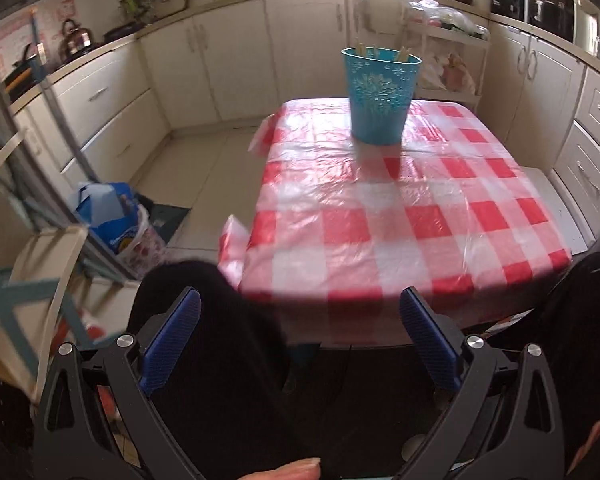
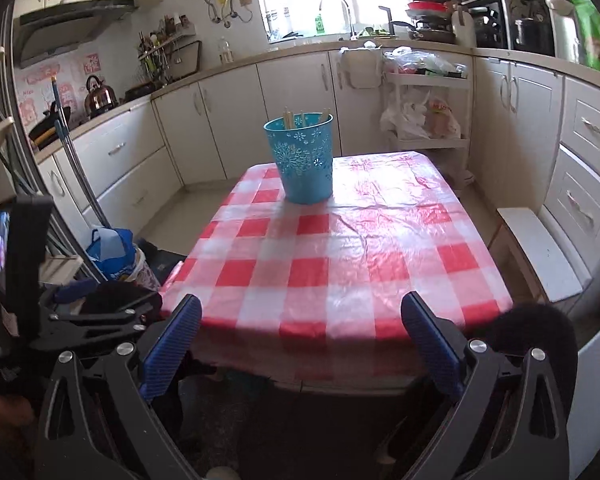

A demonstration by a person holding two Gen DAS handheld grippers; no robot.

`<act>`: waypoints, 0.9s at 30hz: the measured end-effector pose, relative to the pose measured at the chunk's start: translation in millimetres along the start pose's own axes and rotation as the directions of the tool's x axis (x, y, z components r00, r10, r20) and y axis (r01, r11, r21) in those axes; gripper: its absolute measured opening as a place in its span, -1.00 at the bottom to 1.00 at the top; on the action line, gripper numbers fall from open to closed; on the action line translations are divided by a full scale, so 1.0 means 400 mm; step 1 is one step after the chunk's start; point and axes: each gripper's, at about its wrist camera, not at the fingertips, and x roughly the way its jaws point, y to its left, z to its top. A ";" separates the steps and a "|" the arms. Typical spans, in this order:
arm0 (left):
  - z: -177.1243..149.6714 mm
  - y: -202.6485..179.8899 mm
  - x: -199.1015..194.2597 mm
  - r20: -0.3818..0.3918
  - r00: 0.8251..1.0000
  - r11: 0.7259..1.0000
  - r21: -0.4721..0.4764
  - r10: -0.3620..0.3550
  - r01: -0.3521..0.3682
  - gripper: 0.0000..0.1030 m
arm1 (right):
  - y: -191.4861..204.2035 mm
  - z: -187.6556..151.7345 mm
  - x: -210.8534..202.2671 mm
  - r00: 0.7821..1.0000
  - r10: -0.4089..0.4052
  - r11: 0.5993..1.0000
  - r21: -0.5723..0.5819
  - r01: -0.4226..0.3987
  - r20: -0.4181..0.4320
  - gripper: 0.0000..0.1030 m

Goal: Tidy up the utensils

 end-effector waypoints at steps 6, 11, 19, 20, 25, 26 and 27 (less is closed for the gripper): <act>-0.085 0.057 -0.061 0.027 0.998 0.996 -0.077 -0.050 0.052 0.85 | 0.032 -0.065 -0.033 0.999 -0.001 1.000 0.017 0.002 -0.049 0.86; -0.099 0.110 -0.087 0.072 0.995 0.989 -0.125 -0.067 0.075 0.85 | 0.085 -0.071 -0.030 0.998 -0.012 0.999 -0.034 0.009 -0.063 0.86; -0.101 0.137 -0.090 0.099 0.994 0.991 -0.120 -0.051 0.063 0.85 | 0.171 -0.071 -0.004 0.997 0.000 0.989 -0.146 -0.011 -0.071 0.86; -0.100 0.138 -0.091 0.101 0.994 0.991 -0.120 -0.046 0.058 0.85 | 0.171 -0.072 -0.001 0.997 0.001 0.989 -0.146 -0.011 -0.074 0.86; -0.102 0.135 -0.101 0.112 0.993 0.992 -0.112 -0.044 0.057 0.85 | 0.163 -0.070 -0.007 0.998 0.001 0.992 -0.129 -0.010 -0.065 0.86; -0.103 0.131 -0.103 0.111 0.993 0.992 -0.109 -0.046 0.058 0.85 | 0.159 -0.070 -0.012 0.998 0.001 0.992 -0.124 -0.008 -0.059 0.86; -0.104 0.127 -0.104 0.108 0.993 0.993 -0.106 -0.045 0.056 0.85 | 0.155 -0.069 -0.016 0.999 0.001 0.993 -0.119 -0.008 -0.054 0.86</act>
